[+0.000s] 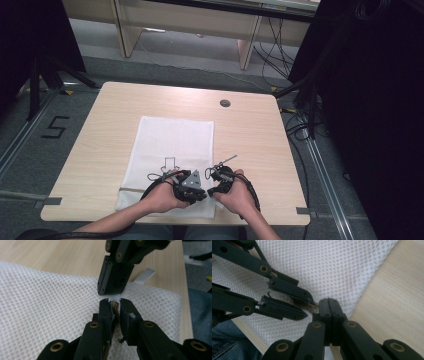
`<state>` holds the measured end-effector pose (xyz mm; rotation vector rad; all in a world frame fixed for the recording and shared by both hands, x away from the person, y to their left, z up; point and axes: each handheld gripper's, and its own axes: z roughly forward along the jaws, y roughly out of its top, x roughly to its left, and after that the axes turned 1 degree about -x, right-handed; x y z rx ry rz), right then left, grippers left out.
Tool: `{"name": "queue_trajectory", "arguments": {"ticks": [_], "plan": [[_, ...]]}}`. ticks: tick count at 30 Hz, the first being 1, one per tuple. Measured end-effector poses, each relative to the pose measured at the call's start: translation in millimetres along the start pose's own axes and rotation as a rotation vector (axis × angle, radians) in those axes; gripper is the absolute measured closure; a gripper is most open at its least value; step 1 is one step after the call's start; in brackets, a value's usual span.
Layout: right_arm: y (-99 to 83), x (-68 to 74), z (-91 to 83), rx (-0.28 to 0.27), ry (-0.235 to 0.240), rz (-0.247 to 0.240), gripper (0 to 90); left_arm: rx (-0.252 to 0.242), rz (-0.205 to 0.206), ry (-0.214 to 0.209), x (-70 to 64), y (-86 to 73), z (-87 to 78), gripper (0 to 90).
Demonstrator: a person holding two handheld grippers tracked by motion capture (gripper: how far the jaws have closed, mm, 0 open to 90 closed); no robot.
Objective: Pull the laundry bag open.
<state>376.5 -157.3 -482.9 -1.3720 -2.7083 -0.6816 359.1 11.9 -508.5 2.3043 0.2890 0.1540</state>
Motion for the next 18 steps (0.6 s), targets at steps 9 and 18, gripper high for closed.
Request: {"name": "queue_trajectory", "arguments": {"ticks": [9,18], "plan": [[-0.4,0.4,-0.4,0.006,-0.003,0.002,90.0,0.002,-0.031,0.02,-2.1,1.0,-0.2,81.7],[2.2,2.5,1.0,0.018,-0.006,-0.02,90.0,0.015,-0.06,-0.001,0.7,1.3,-3.3,81.9]]}}
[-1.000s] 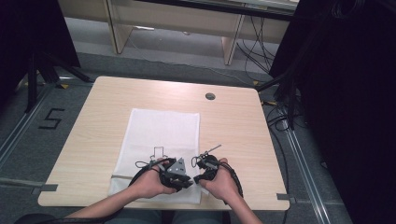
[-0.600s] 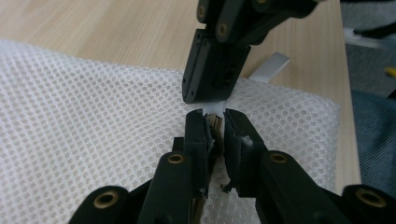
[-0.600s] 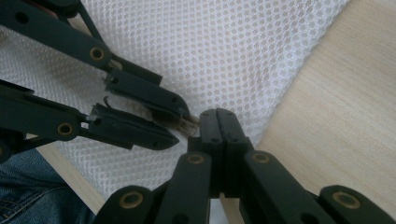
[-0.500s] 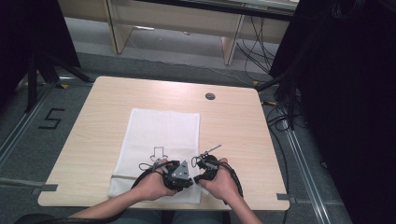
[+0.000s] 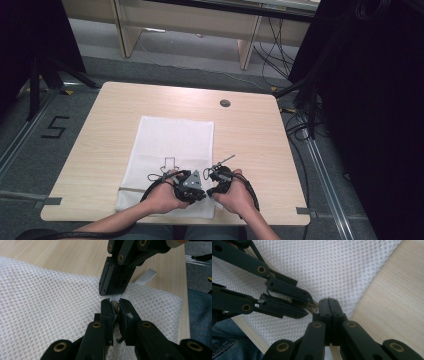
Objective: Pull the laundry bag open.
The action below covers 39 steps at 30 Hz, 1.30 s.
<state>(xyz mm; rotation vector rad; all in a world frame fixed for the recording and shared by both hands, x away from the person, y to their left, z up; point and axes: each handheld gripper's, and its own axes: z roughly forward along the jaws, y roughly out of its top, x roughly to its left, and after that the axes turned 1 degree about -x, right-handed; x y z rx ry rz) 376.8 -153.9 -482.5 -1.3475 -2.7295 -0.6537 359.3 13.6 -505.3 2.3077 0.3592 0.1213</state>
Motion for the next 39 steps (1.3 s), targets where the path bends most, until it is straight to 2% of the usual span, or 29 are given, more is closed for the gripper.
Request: {"name": "queue_trajectory", "arguments": {"ticks": [3,4,8,13,15,18,26,27,39], "plan": [[-0.3,0.7,-0.1,0.002,-0.001,0.013,90.0,0.001,-0.004,0.0,-0.3,0.2,-0.3,81.9],[-0.6,1.1,-0.1,-0.001,-0.005,0.0,90.0,-0.001,-0.005,0.001,-0.6,0.2,-0.5,81.9],[-0.7,1.7,-0.1,0.0,-0.007,0.004,90.0,0.001,-0.001,0.001,-0.9,0.6,-1.7,81.9],[-0.4,2.9,0.0,-0.003,-0.013,-0.008,90.0,-0.013,-0.022,-0.008,1.9,-2.9,-8.2,81.9],[0.2,3.2,0.1,0.003,-0.019,-0.015,90.0,-0.012,-0.013,-0.005,2.1,-3.6,-7.6,81.9],[-0.2,2.6,-0.2,0.0,-0.011,-0.009,90.0,-0.02,-0.027,-0.009,1.6,-3.2,-8.1,81.9],[-0.5,1.7,0.0,-0.003,-0.008,-0.009,90.0,-0.012,-0.021,-0.003,2.5,-3.9,-14.7,82.0],[-0.5,1.8,-0.1,-0.001,-0.007,-0.005,90.0,-0.02,-0.034,-0.003,2.1,-5.0,-15.7,81.9],[-0.8,0.8,-0.4,0.005,-0.001,0.008,90.0,-0.031,-0.052,-0.009,3.5,-8.8,-21.4,81.9]]}}
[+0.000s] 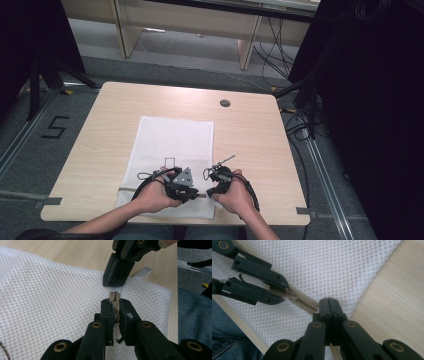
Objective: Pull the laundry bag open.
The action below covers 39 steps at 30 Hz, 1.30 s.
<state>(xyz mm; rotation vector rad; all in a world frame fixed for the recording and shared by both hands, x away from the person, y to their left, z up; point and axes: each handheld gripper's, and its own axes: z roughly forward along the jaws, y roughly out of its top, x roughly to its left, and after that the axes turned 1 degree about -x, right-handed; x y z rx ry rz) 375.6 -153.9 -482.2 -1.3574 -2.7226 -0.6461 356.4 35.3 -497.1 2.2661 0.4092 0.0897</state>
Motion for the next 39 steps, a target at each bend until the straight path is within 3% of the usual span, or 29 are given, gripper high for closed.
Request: {"name": "queue_trajectory", "arguments": {"ticks": [6,8,21,22,30,39], "plan": [[-0.3,-0.2,0.3,-0.002,-0.005,-0.003,90.0,0.012,0.017,0.005,1.1,0.6,-3.0,81.9],[-0.3,0.3,-0.1,-0.001,-0.005,0.001,90.0,0.002,0.003,0.002,0.5,-0.1,-3.3,81.9],[-0.4,-0.1,0.2,-0.008,-0.002,-0.008,90.0,0.011,0.01,0.005,1.7,-0.2,-6.5,82.0],[-0.4,-0.3,0.2,-0.009,-0.003,-0.011,90.0,0.001,-0.003,0.001,1.0,-0.3,-6.3,81.9],[-0.3,-0.6,0.2,-0.007,0.001,-0.007,90.0,0.003,0.015,-0.001,2.5,-0.7,-8.6,81.9],[-0.5,0.1,0.1,-0.008,-0.006,-0.006,90.0,0.003,0.002,0.0,1.5,-1.0,-8.6,82.0]]}}
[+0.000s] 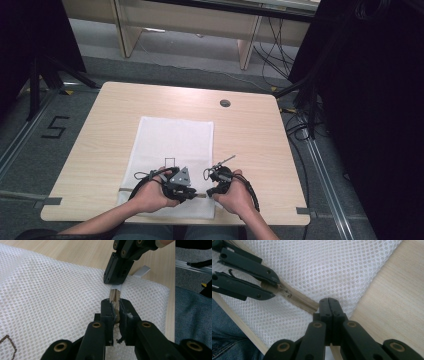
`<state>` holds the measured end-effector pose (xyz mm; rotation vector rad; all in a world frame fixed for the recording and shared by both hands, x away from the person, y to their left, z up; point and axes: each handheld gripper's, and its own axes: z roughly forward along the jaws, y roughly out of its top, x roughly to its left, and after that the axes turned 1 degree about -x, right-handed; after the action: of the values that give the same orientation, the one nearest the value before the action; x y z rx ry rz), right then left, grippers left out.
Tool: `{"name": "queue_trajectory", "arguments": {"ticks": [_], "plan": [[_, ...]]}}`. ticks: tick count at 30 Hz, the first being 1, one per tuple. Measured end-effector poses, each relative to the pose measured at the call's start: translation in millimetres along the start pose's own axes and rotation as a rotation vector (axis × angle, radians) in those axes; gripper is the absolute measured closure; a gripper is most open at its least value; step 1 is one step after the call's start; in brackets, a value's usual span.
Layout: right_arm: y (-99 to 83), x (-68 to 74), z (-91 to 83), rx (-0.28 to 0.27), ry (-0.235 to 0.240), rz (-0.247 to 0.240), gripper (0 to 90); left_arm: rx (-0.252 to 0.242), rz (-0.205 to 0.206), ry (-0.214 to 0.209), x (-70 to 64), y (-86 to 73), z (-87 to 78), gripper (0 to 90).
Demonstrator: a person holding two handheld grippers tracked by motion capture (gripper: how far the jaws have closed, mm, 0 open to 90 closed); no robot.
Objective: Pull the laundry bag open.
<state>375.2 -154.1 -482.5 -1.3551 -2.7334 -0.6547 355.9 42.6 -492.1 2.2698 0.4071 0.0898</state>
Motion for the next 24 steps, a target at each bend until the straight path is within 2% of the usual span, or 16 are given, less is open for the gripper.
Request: {"name": "queue_trajectory", "arguments": {"ticks": [4,5,7,23,24], "plan": [[0.0,0.0,0.0,0.0,0.0,0.0,90.0,-0.001,-0.003,0.002,0.9,-0.8,-2.6,82.0],[0.0,-0.1,0.0,0.0,0.001,0.0,90.0,0.0,0.02,0.003,2.3,-0.6,-3.3,81.9],[0.0,-0.3,0.0,0.001,0.002,-0.004,90.0,0.0,-0.004,0.002,0.5,-1.4,-2.6,82.0],[0.0,-0.8,0.1,-0.002,0.008,-0.001,90.0,0.002,-0.002,0.001,1.1,-1.6,-6.4,82.0],[-0.1,-0.2,-0.1,0.003,0.005,0.014,90.0,0.002,-0.003,0.0,1.1,-1.6,-6.5,81.9]]}}
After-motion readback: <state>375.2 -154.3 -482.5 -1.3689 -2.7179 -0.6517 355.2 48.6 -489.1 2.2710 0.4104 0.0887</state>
